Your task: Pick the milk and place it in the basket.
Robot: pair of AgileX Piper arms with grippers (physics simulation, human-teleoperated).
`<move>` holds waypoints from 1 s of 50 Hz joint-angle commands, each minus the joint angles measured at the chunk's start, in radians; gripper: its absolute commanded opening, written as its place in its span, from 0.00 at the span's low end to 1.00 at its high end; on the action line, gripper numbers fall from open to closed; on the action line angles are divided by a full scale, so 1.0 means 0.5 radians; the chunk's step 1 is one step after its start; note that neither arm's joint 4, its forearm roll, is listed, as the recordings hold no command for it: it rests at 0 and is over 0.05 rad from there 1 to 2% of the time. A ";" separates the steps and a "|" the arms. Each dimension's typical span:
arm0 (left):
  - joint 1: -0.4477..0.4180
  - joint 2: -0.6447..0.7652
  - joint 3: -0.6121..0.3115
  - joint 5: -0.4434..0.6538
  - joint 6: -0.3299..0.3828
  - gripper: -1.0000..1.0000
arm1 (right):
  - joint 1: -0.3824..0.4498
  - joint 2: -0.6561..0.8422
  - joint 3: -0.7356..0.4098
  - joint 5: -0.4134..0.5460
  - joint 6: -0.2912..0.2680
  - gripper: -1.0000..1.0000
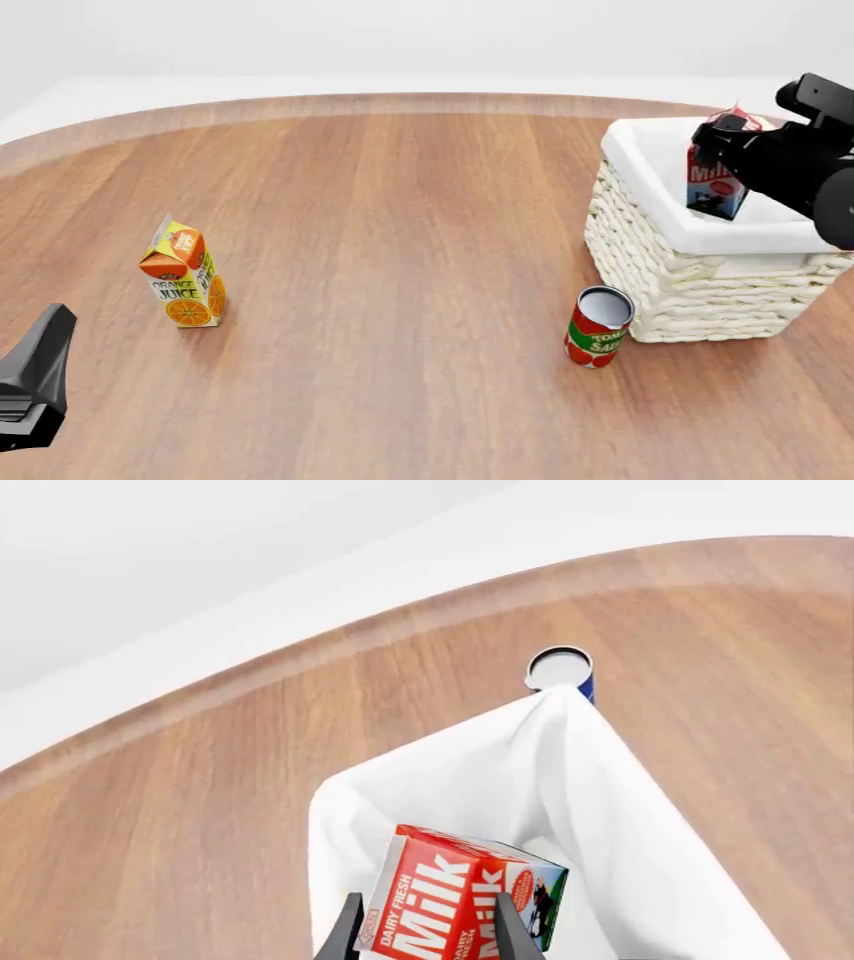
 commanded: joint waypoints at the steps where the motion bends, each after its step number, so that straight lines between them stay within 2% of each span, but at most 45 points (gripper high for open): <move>1: 0.000 0.000 0.000 0.000 0.000 1.00 | -0.007 -0.006 -0.049 0.011 0.050 0.00; 50: 0.000 0.000 0.000 0.000 0.000 1.00 | -0.003 0.067 -0.021 0.018 0.125 0.00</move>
